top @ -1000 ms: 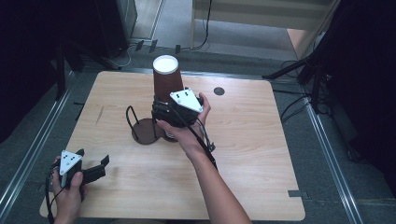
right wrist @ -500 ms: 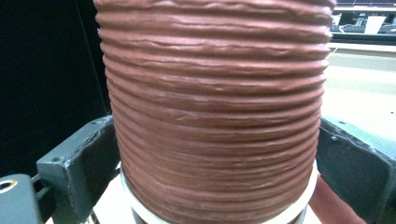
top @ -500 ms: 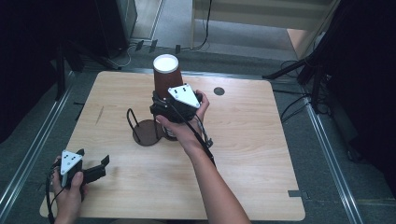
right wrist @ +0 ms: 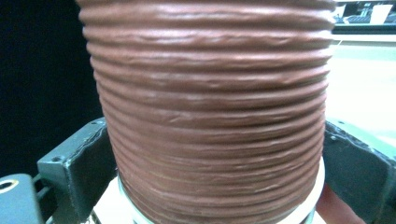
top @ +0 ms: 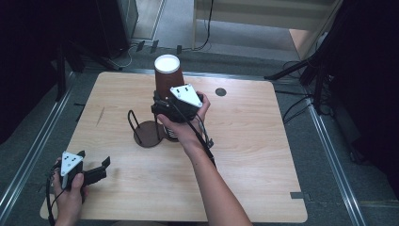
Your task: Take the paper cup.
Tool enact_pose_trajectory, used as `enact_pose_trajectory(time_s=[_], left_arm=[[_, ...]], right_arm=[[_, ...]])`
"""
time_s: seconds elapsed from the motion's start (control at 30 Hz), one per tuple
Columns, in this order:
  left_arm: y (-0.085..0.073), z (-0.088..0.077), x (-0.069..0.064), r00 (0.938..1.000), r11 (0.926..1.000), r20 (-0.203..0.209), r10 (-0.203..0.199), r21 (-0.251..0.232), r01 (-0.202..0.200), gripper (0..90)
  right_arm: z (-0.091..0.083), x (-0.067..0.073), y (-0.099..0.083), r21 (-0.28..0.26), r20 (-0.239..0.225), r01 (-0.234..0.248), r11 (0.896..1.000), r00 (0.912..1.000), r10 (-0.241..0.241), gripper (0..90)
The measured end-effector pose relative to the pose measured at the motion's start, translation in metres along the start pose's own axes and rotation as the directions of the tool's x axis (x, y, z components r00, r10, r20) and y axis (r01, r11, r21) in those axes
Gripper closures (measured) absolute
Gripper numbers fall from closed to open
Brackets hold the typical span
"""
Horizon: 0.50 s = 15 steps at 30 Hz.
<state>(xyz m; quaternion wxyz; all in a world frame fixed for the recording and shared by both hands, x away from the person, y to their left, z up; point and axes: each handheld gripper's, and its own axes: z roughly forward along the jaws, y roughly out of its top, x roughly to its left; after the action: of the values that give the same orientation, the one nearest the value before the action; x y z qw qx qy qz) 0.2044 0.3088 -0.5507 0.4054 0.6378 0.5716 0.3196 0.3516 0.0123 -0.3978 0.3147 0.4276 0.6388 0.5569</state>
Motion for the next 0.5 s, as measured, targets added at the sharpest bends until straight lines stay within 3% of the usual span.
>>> enact_pose_trajectory(time_s=[0.07, 0.5], left_arm=[[0.0, 0.0001, 0.0001, 1.0, 1.0, 0.002, 0.001, 0.0, -0.001, 7.1], [0.0006, 0.0014, 0.0004, 0.9999, 1.0, 0.01, -0.002, -0.003, 0.002, 7.1]], right_arm=[[-0.0005, -0.0011, 0.0011, -0.002, -0.007, -0.031, 1.0, 0.9995, 0.031, 4.7], [-0.0008, 0.0006, 0.0015, -0.022, 0.004, -0.017, 1.0, 0.9998, 0.017, 5.4]])
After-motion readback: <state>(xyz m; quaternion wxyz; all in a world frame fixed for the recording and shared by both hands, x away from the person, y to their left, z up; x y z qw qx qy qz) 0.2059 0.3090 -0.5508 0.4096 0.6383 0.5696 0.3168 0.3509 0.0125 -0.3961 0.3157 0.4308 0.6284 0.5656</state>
